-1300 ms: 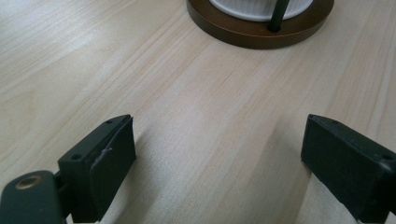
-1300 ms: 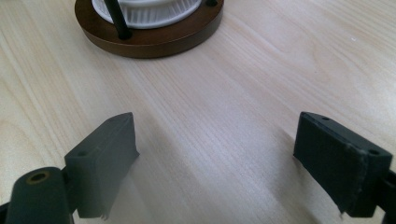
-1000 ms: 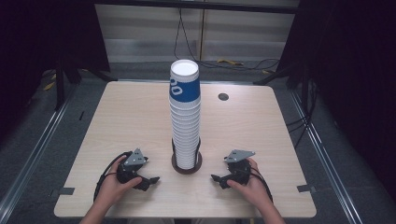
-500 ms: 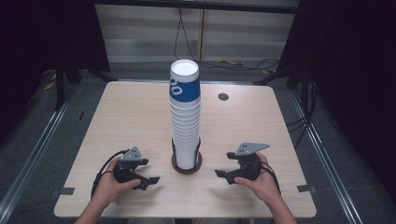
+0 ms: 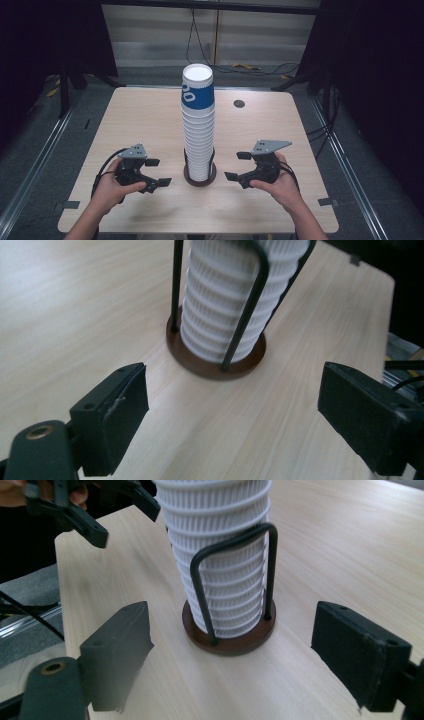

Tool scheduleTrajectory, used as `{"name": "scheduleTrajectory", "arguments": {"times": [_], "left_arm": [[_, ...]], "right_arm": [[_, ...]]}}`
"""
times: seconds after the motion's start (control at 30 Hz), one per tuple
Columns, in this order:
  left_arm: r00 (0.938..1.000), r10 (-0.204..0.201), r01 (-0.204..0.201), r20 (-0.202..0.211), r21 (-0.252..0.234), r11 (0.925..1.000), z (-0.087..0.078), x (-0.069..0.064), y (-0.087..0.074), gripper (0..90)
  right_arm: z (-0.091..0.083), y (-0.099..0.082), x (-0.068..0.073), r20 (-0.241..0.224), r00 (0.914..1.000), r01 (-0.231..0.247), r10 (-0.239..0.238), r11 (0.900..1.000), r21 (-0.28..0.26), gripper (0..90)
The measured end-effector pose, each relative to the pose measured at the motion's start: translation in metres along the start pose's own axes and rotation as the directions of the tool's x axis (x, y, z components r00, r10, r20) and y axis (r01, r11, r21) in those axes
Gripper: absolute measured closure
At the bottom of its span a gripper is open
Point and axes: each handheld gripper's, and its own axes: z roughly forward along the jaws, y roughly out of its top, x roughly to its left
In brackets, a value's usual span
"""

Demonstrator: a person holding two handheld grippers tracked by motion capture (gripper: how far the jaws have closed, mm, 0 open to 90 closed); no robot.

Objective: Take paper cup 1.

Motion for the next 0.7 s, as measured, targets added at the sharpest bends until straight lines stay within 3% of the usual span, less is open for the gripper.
{"name": "scheduleTrajectory", "arguments": {"times": [0.03,0.07,0.13,0.3,0.7], "left_arm": [[0.9999,0.013,-0.013,-0.008,-0.005,0.9999,-0.004,-0.001,0.011,12.5],[0.9999,0.013,-0.013,-0.008,-0.005,0.9999,-0.004,-0.001,0.011,12.5],[0.9997,0.022,-0.022,-0.003,-0.002,0.9997,-0.011,-0.003,0.027,12.6],[0.999,0.044,-0.044,-0.005,0.002,0.999,-0.018,-0.008,0.051,14.7],[0.9969,0.078,-0.078,-0.004,-0.012,0.9969,-0.036,-0.015,0.097,14.8]], "right_arm": [[0.001,0.005,0.001,0.007,0.9998,0.018,-0.018,0.9998,0.0,15.3],[0.001,0.005,0.001,0.007,0.9998,0.018,-0.018,0.9998,0.0,15.3],[0.002,0.012,0.004,-0.016,0.9997,0.016,-0.016,0.9997,-0.02,15.2],[0.002,0.025,0.007,-0.011,0.9993,0.035,-0.035,0.9989,-0.03,15.2],[-0.002,0.046,0.005,-0.023,0.9994,0.026,-0.027,0.9969,-0.074,15.0]]}}
